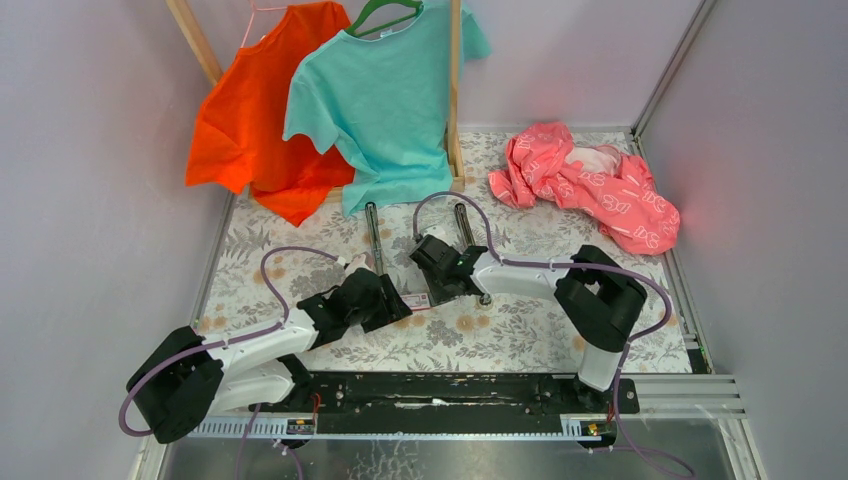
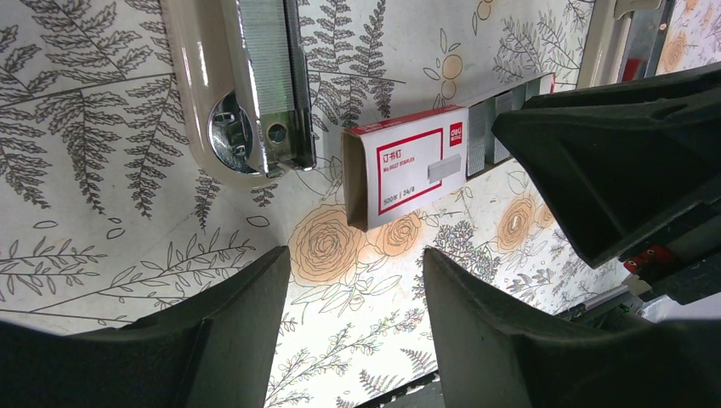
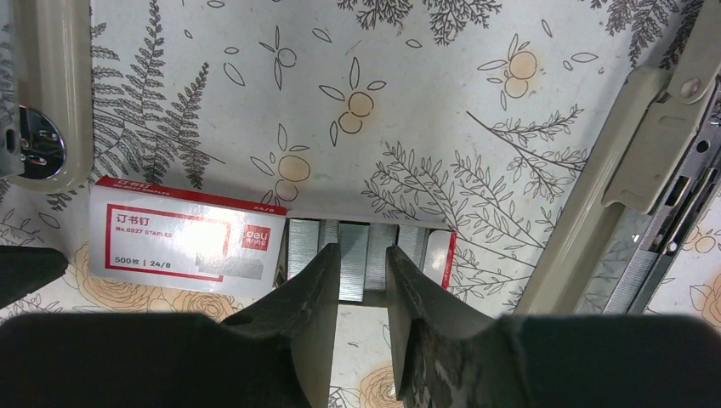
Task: Load the staples into the stapler
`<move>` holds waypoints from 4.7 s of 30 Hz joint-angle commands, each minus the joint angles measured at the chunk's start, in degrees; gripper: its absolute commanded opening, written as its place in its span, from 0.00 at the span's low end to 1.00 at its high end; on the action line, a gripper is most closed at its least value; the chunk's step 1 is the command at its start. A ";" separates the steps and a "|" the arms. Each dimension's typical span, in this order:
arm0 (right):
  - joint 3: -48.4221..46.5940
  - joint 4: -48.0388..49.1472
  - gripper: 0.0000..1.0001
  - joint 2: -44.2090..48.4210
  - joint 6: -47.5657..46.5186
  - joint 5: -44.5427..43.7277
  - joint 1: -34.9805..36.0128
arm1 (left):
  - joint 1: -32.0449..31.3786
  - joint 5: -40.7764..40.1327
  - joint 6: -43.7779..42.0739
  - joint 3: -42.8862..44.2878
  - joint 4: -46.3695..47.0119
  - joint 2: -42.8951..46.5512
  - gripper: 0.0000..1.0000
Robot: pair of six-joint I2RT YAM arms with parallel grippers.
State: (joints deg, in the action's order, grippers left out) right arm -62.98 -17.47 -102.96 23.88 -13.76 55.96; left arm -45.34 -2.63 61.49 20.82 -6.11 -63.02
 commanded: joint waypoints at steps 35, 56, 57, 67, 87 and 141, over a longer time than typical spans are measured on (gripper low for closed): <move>-3.13 0.40 0.35 0.97 1.34 -2.35 1.87 | 0.03 -1.76 0.62 -1.02 -0.68 1.97 0.66; -2.87 1.58 0.30 -1.12 0.91 -2.32 1.87 | 0.07 -1.64 0.38 -0.53 -0.48 1.25 0.66; -2.95 1.59 0.30 -1.23 0.91 -2.27 1.87 | 0.06 -1.59 0.38 -0.57 -0.48 1.25 0.66; -3.25 1.87 0.31 -2.33 1.02 -2.04 1.94 | 0.00 -1.61 0.35 -0.71 -0.48 1.12 0.66; -2.13 1.16 0.23 2.66 1.02 -2.45 1.91 | 3.19 -1.27 -1.51 -0.37 -2.94 4.18 0.66; 5.68 11.80 0.25 12.86 3.11 -8.91 1.92 | 14.46 6.55 -3.12 8.04 2.72 -13.77 0.49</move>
State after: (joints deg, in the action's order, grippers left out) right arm -58.22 -8.19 -93.08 26.04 -20.23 57.39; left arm -27.79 4.69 54.85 28.45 -4.64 -75.48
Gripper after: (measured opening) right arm 0.251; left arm 0.502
